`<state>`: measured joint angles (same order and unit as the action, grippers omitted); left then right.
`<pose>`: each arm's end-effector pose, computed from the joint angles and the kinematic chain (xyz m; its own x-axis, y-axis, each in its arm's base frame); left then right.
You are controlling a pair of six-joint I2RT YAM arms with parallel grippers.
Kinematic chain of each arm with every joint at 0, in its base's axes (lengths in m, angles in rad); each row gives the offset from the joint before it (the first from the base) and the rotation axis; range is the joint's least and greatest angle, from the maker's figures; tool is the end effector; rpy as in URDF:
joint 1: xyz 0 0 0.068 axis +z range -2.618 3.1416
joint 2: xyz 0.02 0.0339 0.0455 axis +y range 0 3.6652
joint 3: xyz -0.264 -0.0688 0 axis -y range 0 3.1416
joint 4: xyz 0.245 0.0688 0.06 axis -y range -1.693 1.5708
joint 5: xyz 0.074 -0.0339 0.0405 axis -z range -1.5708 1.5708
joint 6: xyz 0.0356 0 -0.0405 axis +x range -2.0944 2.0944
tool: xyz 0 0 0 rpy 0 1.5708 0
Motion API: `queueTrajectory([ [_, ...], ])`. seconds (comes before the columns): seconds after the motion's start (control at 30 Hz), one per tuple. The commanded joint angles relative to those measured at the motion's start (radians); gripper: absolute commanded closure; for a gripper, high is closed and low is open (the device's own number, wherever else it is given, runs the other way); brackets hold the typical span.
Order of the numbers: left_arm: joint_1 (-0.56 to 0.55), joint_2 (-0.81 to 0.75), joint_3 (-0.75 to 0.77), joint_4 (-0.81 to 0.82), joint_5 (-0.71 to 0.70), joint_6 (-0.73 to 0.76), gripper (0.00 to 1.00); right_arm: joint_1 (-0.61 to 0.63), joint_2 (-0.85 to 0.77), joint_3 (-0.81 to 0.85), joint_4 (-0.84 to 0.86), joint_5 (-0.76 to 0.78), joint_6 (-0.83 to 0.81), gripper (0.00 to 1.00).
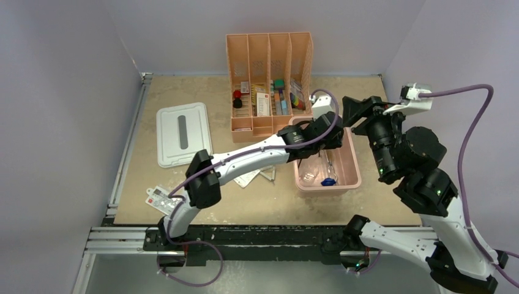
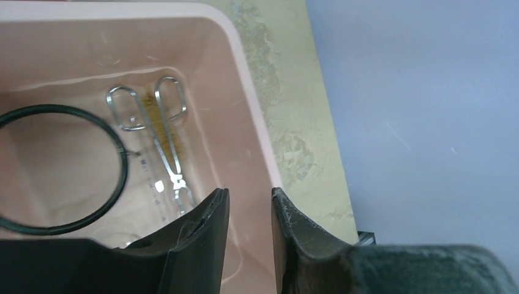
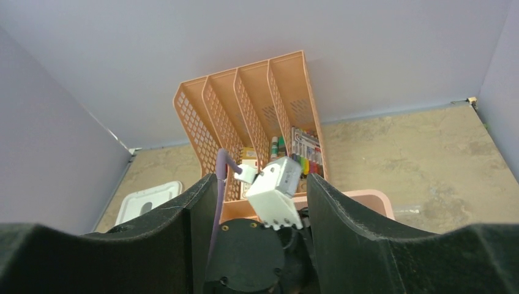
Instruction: Organize the chemistry lab equipment
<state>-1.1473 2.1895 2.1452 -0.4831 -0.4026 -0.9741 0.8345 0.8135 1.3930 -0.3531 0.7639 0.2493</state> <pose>0.2234 -0.4617 0.3239 -0.6950 -0.3103 -0.6487 0.2220 0.7654 -0.6040 0.0907 0.0634 0.5121 0.1258 0.4041 -0.9060 -0.1170 0.9130 0.3909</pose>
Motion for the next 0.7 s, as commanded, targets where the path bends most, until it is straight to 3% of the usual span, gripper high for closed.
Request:
queueTrajectory([
  [0.0,0.060,-0.148,-0.129,0.037,-0.027,0.013,0.69,-0.002,0.008,0.039,0.036,-0.008,0.006,0.42],
  [0.13,0.133,-0.312,-0.318,0.080,-0.019,-0.003,0.66,-0.002,0.021,0.036,0.017,-0.014,0.021,0.42],
  [0.5,0.357,-0.687,-0.749,0.024,-0.094,0.008,0.34,-0.002,0.174,0.019,-0.039,-0.164,0.026,0.36],
  [0.67,0.473,-0.786,-0.878,-0.018,-0.040,-0.001,0.29,-0.002,0.286,0.028,-0.077,-0.253,0.072,0.36],
])
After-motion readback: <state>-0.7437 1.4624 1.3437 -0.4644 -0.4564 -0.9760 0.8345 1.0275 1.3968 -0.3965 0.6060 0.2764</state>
